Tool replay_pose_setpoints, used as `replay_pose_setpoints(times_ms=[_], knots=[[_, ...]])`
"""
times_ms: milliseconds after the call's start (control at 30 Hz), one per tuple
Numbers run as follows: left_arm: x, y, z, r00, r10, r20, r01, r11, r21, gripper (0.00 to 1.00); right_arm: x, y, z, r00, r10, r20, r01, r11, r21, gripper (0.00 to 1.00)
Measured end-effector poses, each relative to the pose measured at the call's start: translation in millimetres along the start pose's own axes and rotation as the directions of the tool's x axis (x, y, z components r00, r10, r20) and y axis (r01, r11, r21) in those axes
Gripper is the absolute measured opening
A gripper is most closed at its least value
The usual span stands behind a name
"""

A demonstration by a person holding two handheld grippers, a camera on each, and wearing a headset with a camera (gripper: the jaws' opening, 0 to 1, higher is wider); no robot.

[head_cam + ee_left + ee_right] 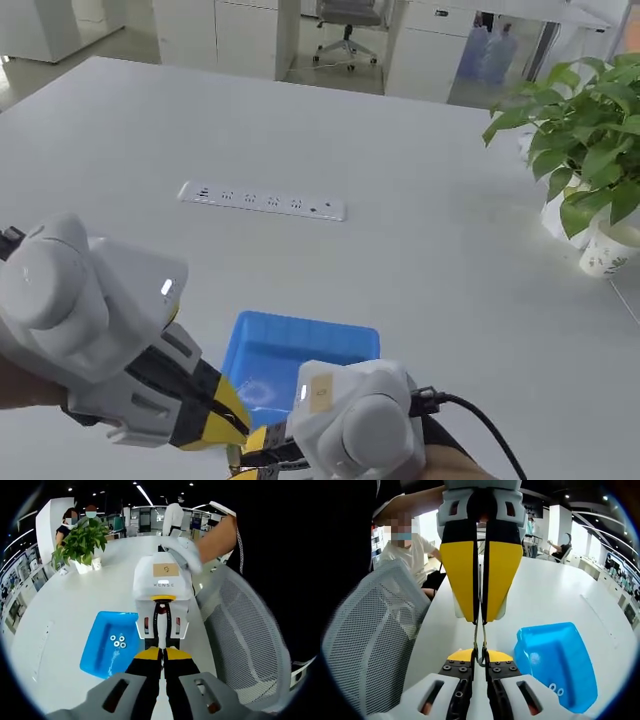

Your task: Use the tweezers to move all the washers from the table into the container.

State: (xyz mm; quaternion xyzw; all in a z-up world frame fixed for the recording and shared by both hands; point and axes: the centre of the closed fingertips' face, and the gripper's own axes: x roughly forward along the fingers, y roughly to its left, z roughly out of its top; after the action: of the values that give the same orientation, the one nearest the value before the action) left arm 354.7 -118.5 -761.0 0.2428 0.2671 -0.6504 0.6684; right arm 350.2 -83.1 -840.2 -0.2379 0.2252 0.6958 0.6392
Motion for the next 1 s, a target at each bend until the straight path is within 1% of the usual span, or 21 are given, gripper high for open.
replay_pose_setpoints(times_ms=[300, 567, 767, 1000], knots=[[-5.9, 8.6, 14.1, 0.9999, 0.008, 0.013, -0.008, 1.000, 0.024, 0.04, -12.9, -9.8, 8.4, 0.9997, -0.023, 0.013, 0.023, 1.000, -0.013, 0.09], [-11.5, 20.5, 29.3, 0.9998, 0.012, 0.014, -0.013, 0.998, 0.058, 0.04, -26.0, -25.3, 17.2, 0.9977, -0.059, 0.032, 0.060, 0.998, -0.022, 0.09], [-12.7, 29.9, 35.4, 0.9997, 0.016, 0.020, -0.017, 0.998, 0.068, 0.04, -32.2, -35.9, 19.4, 0.9961, -0.080, 0.037, 0.081, 0.996, -0.024, 0.09], [-10.9, 41.8, 40.5, 0.9997, 0.014, 0.019, -0.016, 0.997, 0.081, 0.04, -37.8, -49.5, 17.5, 0.9940, -0.103, 0.037, 0.104, 0.994, -0.018, 0.09]])
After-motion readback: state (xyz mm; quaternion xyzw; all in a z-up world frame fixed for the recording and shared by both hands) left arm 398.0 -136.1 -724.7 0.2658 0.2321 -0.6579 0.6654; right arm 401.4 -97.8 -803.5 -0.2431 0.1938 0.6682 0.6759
